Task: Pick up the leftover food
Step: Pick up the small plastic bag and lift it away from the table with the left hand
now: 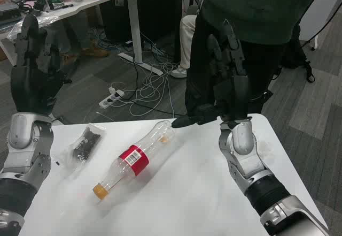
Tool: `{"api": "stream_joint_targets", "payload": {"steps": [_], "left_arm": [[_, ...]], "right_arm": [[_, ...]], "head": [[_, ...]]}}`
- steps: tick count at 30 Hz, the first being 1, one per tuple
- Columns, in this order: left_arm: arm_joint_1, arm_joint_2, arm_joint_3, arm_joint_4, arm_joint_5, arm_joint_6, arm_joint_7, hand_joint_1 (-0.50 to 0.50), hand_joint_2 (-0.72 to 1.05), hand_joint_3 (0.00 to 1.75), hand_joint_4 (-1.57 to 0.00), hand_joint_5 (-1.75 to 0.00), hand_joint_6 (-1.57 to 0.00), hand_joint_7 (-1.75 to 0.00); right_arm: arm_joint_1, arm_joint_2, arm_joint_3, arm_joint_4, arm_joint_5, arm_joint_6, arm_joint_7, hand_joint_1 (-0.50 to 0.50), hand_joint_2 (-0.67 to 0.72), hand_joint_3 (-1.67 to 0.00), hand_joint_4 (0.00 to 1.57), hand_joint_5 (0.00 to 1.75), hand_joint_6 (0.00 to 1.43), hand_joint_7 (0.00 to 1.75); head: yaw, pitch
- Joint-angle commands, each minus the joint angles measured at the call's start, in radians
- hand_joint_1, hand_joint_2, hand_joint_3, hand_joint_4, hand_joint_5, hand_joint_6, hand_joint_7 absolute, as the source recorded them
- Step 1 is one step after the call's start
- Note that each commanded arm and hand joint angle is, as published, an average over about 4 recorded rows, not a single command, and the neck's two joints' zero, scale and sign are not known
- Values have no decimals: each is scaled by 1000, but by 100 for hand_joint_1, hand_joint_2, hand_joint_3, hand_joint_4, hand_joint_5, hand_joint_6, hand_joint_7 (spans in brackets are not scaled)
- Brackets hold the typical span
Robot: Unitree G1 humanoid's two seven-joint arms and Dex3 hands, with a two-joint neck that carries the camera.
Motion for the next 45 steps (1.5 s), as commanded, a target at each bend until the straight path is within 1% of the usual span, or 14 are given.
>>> {"api": "stream_joint_targets", "payload": {"steps": [1, 3, 18, 20, 21, 24, 26, 29, 32, 34, 38, 40, 42, 45], "left_arm": [[-67, -145, -9, 58, 127, -120, 100, -50, -72, 0, 0, 0, 0, 0], [-68, -145, -10, 57, 127, -120, 100, -50, -72, 0, 0, 0, 0, 0], [-55, -145, -17, 41, 126, -119, 101, -50, -72, 0, 0, 0, 0, 0], [-53, -145, -17, 39, 126, -115, 100, -50, -68, 0, 0, 0, 0, 0], [-52, -145, -18, 38, 126, -113, 99, -50, -64, 0, 0, 0, 0, 0], [-44, -145, -13, 31, 125, -101, 98, -50, -48, 0, 0, 0, 0, 0], [-33, -144, 1, 14, 125, -73, 94, -50, -39, 0, 0, 0, 0, 0], [-12, -133, 45, -37, 152, 31, 53, -50, -21, 0, 0, 0, 0, 0], [14, -107, 110, -103, 210, 171, -8, -50, -15, 0, 0, 0, 0, 0], [32, -85, 155, -141, 258, 254, -40, -50, -8, 0, 0, 0, 0, 0], [67, -45, 244, -219, 395, 410, -96, -50, 1, 0, 0, 0, 0, 0], [80, -26, 272, -246, 457, 478, -133, -50, 5, 0, 0, 0, 0, 0], [90, -9, 285, -257, 487, 521, -161, -50, 10, 0, 0, 0, 0, 0], [106, 19, 295, -262, 523, 574, -202, -50, 21, 0, 0, 0, 0, 0]], "right_arm": [[13, -65, -111, -107, 0, 9, -31, -42, 72, 0, 0, 0, 0, 0], [13, -65, -112, -109, 0, 9, -31, -42, 72, 0, 0, 0, 0, 0], [32, -62, -124, -145, 1, 8, -31, -42, 71, 0, 0, 0, 0, 0], [35, -62, -126, -146, 2, 8, -31, -42, 71, 0, 0, 0, 0, 0], [36, -62, -126, -146, 3, 8, -31, -42, 72, 0, 0, 0, 0, 0], [39, -63, -126, -146, 4, 8, -31, -42, 68, 0, 0, 0, 0, 0], [40, -63, -126, -143, 6, 8, -31, -42, 68, 0, 0, 0, 0, 0], [41, -65, -126, -136, 8, 9, -30, -42, 69, 0, 0, 0, 0, 0], [42, -69, -125, -127, 8, 10, -29, -42, 69, 0, 0, 0, 0, 0], [43, -71, -122, -119, 9, 10, -29, -42, 69, 0, 0, 0, 0, 0], [43, -80, -112, -104, 11, 10, -28, -42, 71, 0, 0, 0, 0, 0], [43, -82, -107, -95, 12, 10, -27, -42, 72, 0, 0, 0, 0, 0], [43, -82, -103, -88, 14, 9, -26, -42, 72, 0, 0, 0, 0, 0], [43, -83, -95, -74, 20, 7, -24, -42, 72, 0, 0, 0, 0, 0]], "head": [[-89, -42], [-51, -23], [-57, 2], [-57, 3], [-57, 2], [-49, 0], [-35, -5], [-23, -8], [1, -12], [51, -20], [101, -25], [127, -27], [135, -27], [200, -29]]}}
